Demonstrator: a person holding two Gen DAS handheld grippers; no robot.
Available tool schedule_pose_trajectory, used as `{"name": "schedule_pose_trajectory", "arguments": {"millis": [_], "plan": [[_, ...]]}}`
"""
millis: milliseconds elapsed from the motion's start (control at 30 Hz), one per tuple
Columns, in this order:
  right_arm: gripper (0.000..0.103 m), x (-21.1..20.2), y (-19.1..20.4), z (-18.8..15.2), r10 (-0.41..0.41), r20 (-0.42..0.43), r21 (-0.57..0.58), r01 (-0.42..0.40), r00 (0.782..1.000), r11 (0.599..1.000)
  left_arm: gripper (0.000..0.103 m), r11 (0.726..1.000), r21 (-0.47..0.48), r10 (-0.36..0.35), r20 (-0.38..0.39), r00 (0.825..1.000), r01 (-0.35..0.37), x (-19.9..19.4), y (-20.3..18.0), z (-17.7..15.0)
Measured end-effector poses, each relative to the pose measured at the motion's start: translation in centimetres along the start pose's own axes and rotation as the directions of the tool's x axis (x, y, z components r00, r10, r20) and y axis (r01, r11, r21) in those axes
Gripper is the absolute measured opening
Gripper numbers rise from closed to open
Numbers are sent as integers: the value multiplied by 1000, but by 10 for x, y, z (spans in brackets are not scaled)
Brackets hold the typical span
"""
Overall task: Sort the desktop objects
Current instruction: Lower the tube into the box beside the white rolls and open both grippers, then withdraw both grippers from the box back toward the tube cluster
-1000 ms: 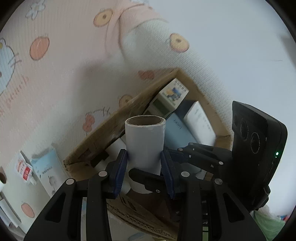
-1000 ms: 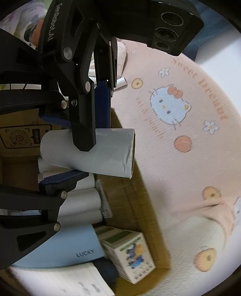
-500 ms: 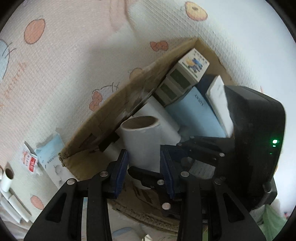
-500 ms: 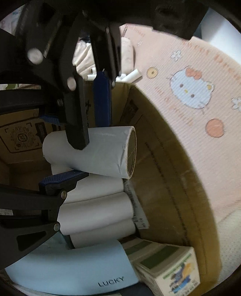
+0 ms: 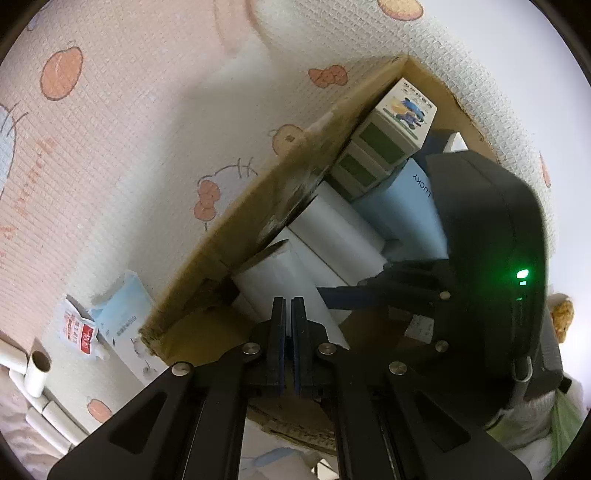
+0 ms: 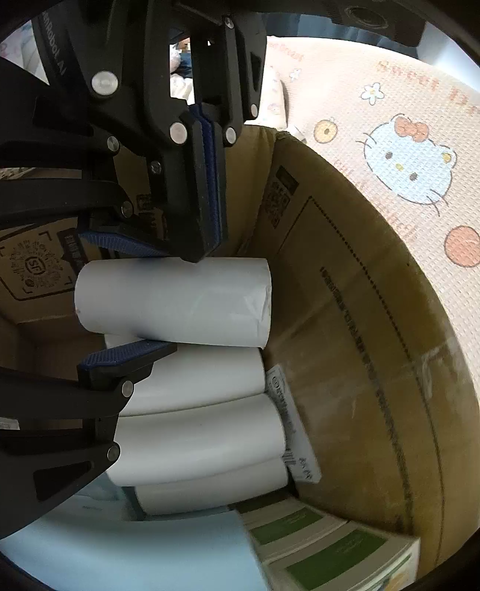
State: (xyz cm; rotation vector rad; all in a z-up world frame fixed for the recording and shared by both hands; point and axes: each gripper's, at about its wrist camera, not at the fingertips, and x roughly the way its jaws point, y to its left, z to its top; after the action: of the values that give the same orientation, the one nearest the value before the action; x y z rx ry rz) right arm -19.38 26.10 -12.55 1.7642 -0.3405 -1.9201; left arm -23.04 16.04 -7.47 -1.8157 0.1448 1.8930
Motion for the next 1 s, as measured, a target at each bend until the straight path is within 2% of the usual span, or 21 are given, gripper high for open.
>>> {"name": "schedule_pose_trajectory", "arguments": {"millis": [67,233,633,733,800,900,1000], "plan": [[42,6,1,3,-21,-35,-17,21,999,1000,3,999,-12,-40,4,999,40,-3,6,0],[42,23,-1,10,-23,-111,0,23,994,1000,3,999,-6,-36,2,999,36,-7,12,0],[42,8,3,4,-30,-71,11,31,997,999,4,999,38,8,4,1000,-8,-10,1,-9],[39,-6,6,-4,-69,-22,6,69,997,998,4,995,62,67,68,995,-71,-18,-5,-15],[33,-23,14,-10,-122,67,-24,124,990,992,4,993,69,81,141,987,-91,-27,-9,-21],[33,-43,23,-15,-180,159,-26,186,971,982,4,996,66,43,243,969,-60,-40,-11,-31],[34,-58,31,-23,-224,232,-12,233,947,972,4,997,78,-14,356,934,-15,-54,-13,-40]]}}
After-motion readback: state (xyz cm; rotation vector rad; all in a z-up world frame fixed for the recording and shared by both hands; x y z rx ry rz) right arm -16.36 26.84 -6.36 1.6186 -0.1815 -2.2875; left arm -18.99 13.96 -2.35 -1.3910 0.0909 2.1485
